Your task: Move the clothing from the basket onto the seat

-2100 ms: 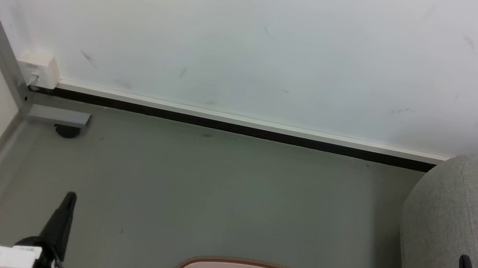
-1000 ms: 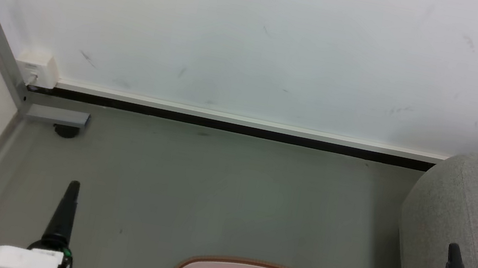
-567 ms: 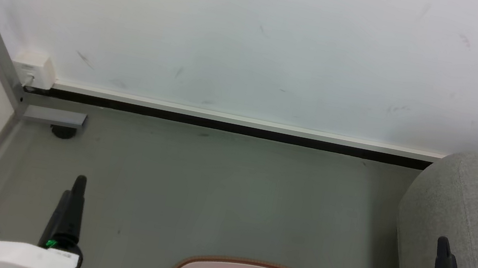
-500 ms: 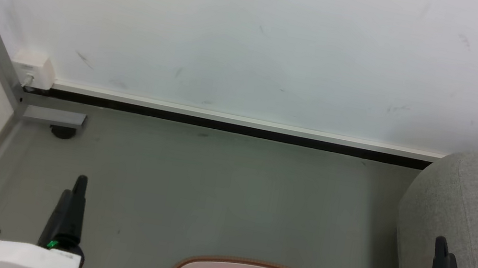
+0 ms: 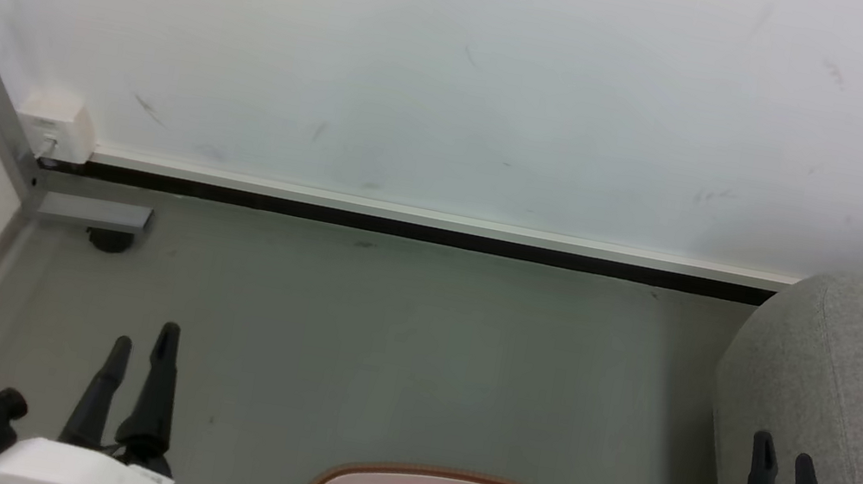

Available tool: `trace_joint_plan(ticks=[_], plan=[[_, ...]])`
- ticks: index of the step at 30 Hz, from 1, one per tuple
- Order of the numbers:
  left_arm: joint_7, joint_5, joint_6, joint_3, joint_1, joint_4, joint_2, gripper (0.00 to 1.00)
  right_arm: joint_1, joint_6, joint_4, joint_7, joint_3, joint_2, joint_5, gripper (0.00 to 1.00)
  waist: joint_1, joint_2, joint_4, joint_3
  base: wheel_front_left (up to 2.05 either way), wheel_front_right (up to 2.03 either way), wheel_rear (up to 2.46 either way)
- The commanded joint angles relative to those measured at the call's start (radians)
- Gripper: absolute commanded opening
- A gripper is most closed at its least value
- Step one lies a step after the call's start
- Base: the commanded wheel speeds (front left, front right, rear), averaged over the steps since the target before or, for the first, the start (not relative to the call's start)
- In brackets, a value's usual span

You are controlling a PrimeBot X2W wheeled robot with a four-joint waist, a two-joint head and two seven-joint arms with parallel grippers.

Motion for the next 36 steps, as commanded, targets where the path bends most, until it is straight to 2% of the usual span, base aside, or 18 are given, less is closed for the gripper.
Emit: trace_joint_plan(ticks=[1,15,36], plan=[[-0.014,0.052,0.006,-0.006,-0.001,-0.017,0.010,1.00,-0.015,-0.001,-0.003,-0.011,0.004,-0.011,-0.049,1.00,0.0000,0.0000,-0.001,0.000,0.00,0.00,0.00],[-0.051,0.230,0.031,-0.038,0.006,-0.012,0.023,1.00,-0.022,-0.001,0.044,-0.050,0.020,-0.012,-0.242,1.00,0.0000,0.0000,-0.005,-0.003,0.00,0.00,0.00],[-0.099,0.397,0.025,-0.042,0.002,0.021,0.021,1.00,-0.028,-0.002,0.052,-0.098,0.035,-0.013,-0.391,1.00,0.0000,0.0000,-0.010,-0.005,0.00,0.00,0.00]])
